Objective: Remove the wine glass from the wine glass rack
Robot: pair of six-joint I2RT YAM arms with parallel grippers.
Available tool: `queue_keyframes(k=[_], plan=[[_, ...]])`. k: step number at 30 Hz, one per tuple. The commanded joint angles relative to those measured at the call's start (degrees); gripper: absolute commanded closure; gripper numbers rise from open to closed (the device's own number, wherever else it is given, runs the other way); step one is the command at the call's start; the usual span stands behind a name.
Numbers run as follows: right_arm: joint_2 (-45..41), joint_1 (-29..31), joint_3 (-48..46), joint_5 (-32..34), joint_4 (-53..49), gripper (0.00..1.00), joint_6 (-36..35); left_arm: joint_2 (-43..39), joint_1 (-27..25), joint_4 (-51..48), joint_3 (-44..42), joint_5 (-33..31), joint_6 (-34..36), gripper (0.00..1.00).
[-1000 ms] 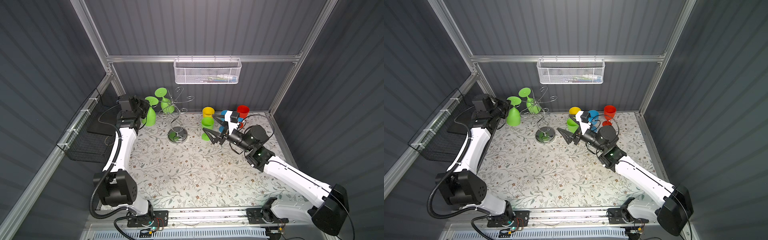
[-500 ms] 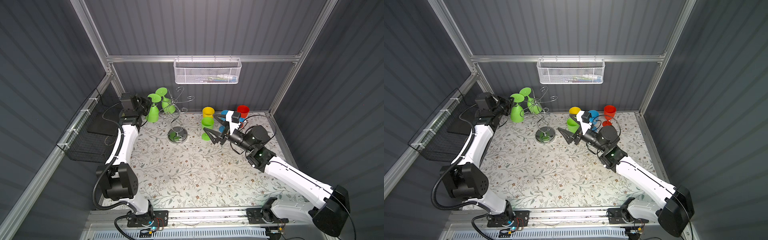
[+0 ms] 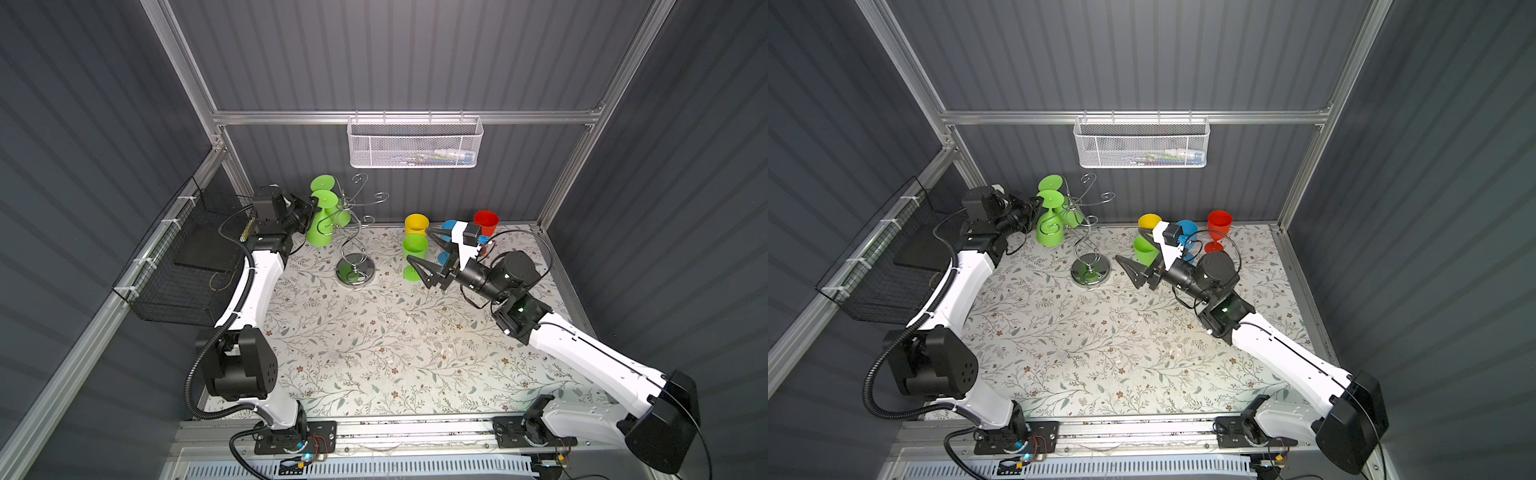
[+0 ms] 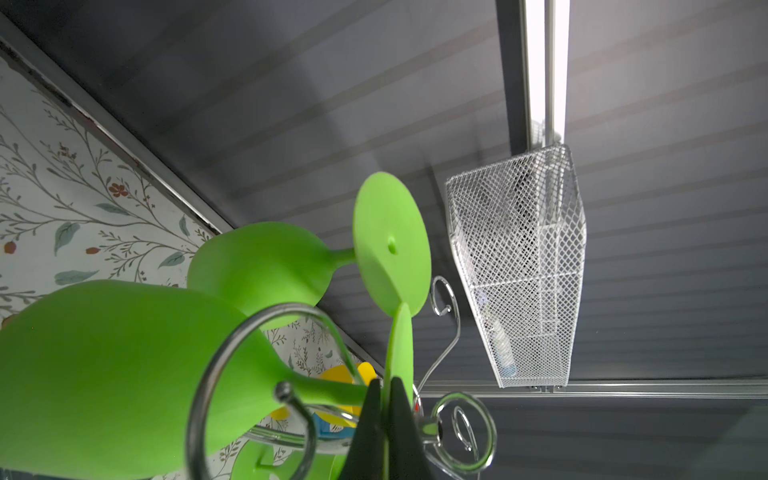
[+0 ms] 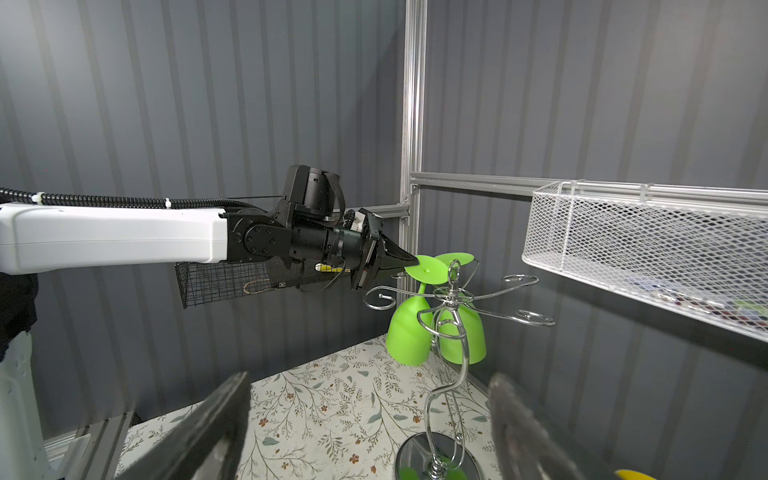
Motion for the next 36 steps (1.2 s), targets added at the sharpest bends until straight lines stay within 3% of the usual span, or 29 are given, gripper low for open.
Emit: queue_keyframes(k=[1, 36], plan=[[-0.9, 0.4, -0.5, -0.6, 0.6, 0.11, 0.0, -4.2, 0.0, 0.3, -1.5, 1.2, 0.9, 1.0], [0.2, 2.0, 0.8, 1.8, -4.9, 0.11, 1.8, -19.7, 0.6, -13.1, -6.1, -8.7, 7.6, 1.0]])
